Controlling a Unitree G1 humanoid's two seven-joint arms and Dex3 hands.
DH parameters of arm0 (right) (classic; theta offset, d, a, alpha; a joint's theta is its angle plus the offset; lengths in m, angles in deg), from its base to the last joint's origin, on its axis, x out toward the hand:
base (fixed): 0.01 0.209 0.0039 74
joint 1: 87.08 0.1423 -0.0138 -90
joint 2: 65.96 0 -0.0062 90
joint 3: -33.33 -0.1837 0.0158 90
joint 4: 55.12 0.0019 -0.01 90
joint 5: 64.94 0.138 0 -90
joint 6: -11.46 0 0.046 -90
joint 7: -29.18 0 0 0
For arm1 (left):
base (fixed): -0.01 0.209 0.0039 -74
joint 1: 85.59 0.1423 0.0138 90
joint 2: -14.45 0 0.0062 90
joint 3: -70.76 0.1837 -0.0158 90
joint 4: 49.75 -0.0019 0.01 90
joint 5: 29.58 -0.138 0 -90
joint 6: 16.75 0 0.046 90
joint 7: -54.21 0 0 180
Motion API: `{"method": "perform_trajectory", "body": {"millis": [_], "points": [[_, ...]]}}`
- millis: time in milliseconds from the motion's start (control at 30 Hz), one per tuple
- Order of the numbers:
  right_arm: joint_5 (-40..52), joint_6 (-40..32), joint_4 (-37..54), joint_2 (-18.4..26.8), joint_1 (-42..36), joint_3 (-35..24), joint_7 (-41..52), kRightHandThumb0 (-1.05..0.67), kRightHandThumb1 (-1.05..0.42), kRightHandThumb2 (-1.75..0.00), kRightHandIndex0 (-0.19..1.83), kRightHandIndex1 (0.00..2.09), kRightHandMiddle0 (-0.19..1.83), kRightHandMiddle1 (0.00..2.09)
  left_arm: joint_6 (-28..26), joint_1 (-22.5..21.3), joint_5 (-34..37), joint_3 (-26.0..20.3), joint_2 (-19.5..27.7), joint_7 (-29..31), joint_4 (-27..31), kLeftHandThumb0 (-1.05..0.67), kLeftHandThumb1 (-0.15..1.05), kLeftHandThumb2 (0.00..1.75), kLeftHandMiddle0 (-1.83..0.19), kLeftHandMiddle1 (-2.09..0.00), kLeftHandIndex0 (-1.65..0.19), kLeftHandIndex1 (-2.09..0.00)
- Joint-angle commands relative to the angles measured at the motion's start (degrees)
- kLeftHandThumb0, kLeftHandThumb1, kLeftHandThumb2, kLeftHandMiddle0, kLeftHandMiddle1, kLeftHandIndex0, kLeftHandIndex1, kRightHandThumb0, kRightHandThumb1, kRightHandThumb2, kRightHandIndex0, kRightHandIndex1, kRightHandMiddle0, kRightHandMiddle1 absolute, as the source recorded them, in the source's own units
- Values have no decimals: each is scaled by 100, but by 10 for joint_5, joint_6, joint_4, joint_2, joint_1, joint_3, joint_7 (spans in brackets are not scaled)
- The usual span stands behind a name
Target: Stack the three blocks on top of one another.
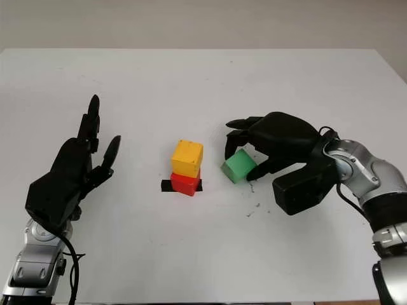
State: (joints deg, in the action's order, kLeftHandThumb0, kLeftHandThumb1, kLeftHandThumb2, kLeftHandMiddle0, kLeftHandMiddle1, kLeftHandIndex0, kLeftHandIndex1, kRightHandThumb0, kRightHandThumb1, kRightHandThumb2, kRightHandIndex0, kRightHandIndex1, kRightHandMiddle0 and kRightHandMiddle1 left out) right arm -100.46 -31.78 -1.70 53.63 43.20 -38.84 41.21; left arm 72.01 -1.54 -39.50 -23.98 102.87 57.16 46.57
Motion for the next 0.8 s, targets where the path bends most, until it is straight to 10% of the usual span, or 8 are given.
{"method": "perform_trajectory", "body": {"millis": [0, 767], "points": [[25, -2, -4, -5, 13, -11, 13, -39, -94, -5, 36, 7, 47, 128, 8, -4, -2, 3, 2, -2, -2, -79, 105, 58, 14, -6, 15, -6], [232, -137, 25, -48, 40, -95, 174, -43, -94, -5, 35, 7, 44, 139, -3, -2, -6, 4, -2, -5, -1, -78, 105, 57, 13, -5, 13, -5]]}}
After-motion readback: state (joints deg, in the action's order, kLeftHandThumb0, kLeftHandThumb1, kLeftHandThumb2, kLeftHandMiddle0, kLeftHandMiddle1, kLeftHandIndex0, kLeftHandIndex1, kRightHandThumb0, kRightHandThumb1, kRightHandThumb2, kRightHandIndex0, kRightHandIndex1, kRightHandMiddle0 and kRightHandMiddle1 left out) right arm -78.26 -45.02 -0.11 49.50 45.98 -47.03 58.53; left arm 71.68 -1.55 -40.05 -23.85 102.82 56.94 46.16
